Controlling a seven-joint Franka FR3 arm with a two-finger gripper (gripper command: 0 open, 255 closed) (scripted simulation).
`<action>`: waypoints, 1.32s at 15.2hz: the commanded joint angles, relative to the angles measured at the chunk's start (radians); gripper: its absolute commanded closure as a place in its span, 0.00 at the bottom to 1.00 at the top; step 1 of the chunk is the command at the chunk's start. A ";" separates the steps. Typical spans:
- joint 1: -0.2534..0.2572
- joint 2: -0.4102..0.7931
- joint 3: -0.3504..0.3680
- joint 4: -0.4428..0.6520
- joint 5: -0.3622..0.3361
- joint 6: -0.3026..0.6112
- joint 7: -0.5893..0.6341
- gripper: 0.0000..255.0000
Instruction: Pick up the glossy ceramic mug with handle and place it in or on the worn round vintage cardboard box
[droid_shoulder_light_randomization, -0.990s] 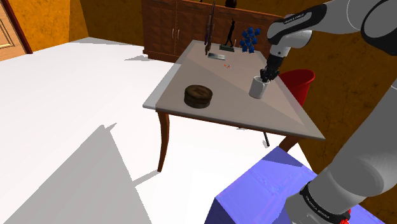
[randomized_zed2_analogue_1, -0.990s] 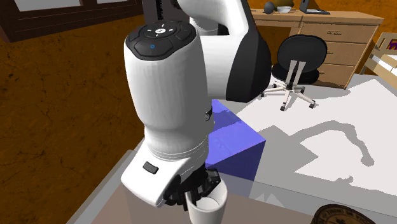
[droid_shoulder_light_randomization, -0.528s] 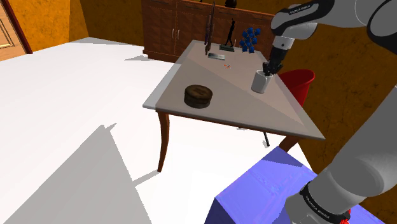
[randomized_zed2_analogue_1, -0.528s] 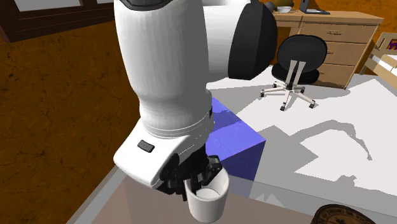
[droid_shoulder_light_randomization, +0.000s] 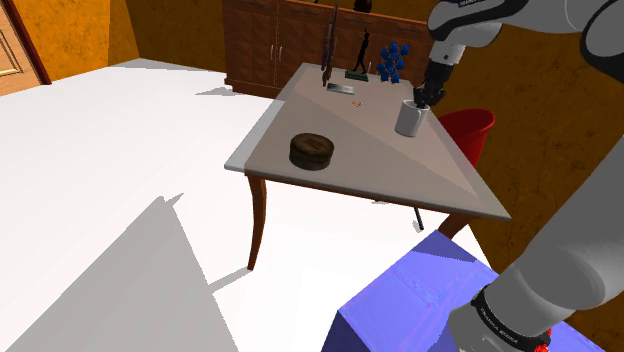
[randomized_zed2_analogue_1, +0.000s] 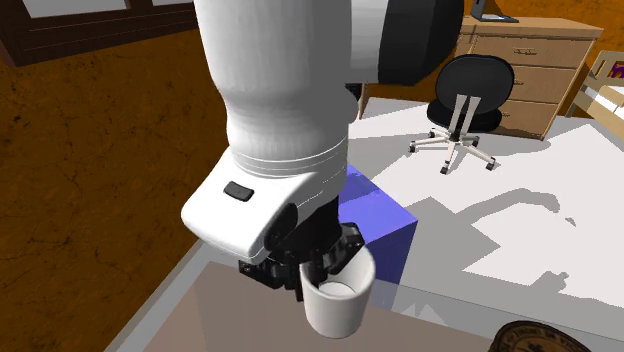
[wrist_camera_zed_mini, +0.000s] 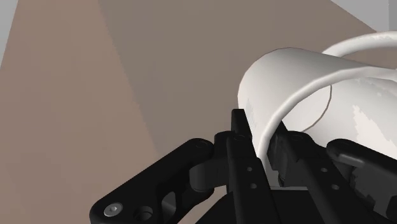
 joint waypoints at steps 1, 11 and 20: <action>0.023 0.006 0.020 0.010 0.003 -0.002 0.044 1.00; 0.135 0.089 0.114 0.141 0.030 -0.040 0.249 1.00; 0.219 0.250 0.182 0.386 0.061 -0.116 0.415 1.00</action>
